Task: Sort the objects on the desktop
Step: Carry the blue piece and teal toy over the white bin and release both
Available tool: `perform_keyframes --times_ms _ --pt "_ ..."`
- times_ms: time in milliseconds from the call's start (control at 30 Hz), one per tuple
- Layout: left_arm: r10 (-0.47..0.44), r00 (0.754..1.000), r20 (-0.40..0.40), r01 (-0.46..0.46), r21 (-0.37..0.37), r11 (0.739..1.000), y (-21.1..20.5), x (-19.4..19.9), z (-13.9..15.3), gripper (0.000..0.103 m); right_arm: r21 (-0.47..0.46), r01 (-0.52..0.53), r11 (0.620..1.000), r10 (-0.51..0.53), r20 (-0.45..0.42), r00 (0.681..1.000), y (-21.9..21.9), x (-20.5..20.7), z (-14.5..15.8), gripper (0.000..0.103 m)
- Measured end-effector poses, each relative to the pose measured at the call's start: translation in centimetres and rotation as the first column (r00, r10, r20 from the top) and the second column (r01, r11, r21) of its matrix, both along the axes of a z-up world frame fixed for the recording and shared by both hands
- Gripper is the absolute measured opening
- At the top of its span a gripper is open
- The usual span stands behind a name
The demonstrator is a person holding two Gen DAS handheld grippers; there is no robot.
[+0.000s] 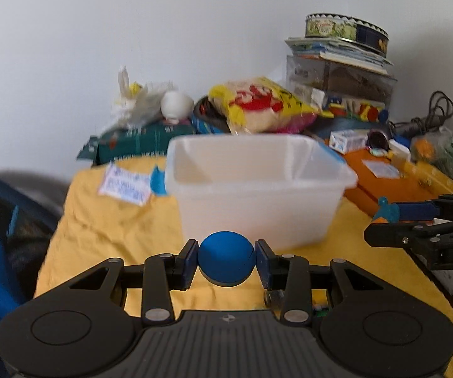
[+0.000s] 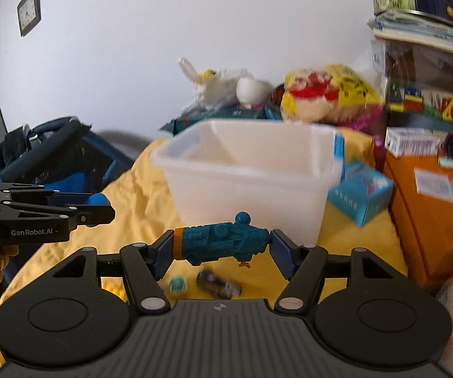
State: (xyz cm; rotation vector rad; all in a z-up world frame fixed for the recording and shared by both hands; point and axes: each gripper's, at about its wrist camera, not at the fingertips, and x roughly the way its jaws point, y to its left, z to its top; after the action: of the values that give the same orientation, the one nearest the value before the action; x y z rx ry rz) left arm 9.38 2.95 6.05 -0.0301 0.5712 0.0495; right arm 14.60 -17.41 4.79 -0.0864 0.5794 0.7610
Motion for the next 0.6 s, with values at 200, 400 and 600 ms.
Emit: perform_keyframes --times_ms 200,400,600 --pt "0.025 1.000 0.014 -0.025 0.003 1.000 0.7 4.5 2.6 0.042 0.019 0.017 1.000 -0.017 0.003 1.000 1.1 3.6 2.3 0.067" --pt "0.021 1.000 0.018 -0.022 0.012 1.000 0.9 9.1 4.4 0.042 0.025 0.038 0.999 -0.038 0.003 0.999 2.1 7.6 3.8 0.067" --pt "0.014 1.000 0.001 -0.014 0.017 1.000 0.9 12.6 5.0 0.042 0.015 0.072 0.997 -0.071 -0.029 0.997 2.8 11.0 3.9 0.067"
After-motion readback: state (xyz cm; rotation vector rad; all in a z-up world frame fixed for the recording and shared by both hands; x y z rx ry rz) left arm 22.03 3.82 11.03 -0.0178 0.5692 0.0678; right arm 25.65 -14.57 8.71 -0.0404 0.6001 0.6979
